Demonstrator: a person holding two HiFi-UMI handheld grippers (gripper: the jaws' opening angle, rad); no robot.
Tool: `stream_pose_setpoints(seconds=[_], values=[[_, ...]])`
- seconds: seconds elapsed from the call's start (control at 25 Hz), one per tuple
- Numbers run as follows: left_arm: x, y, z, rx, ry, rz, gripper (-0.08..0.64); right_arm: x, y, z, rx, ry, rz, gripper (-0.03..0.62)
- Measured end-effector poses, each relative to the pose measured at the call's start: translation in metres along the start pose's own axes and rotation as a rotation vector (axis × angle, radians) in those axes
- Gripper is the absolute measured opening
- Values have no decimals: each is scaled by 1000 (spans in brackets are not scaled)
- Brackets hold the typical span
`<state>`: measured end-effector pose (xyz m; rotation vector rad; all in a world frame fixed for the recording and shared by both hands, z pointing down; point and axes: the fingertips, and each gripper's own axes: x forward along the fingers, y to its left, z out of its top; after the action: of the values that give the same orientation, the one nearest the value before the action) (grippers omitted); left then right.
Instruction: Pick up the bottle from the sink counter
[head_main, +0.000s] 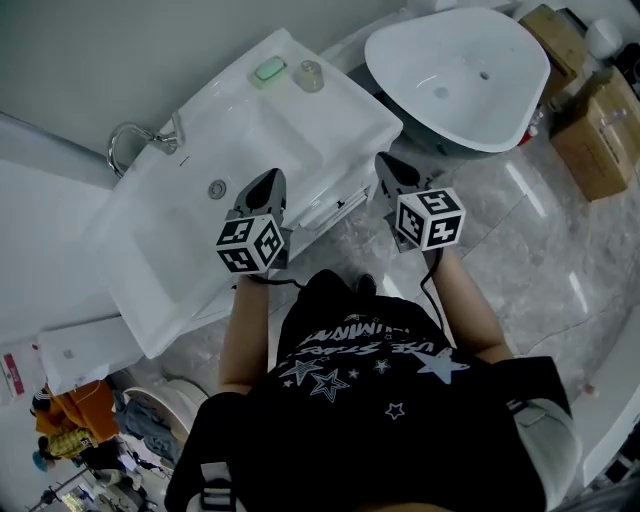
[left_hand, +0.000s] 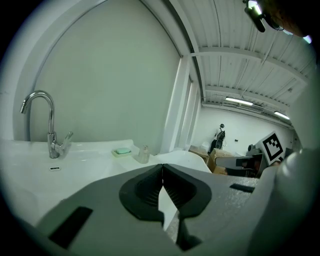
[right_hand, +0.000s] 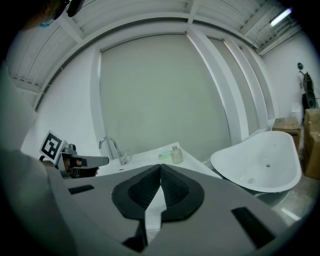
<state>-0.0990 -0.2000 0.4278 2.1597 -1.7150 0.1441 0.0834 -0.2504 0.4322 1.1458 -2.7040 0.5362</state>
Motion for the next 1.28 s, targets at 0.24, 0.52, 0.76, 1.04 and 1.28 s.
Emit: stream_pose_setpoints(seconds=[0.24,0.52,0.76,1.04,1.28], values=[[38,10,11,2,5,-22,9,22,-18,-2,11,19,-22,6],[106,28,35,35,8,-54,9,66,-54,18,-3,35,-57,6],[162,38,51,13,11,-109,11,108,-79,37,-10,50,-64,6],[218,40,58,44,-23,-184,268,148,-103,40,8,78,-66,6],[257,55,42,80,16,-132,358,171,-118,35,25,104,-76,6]])
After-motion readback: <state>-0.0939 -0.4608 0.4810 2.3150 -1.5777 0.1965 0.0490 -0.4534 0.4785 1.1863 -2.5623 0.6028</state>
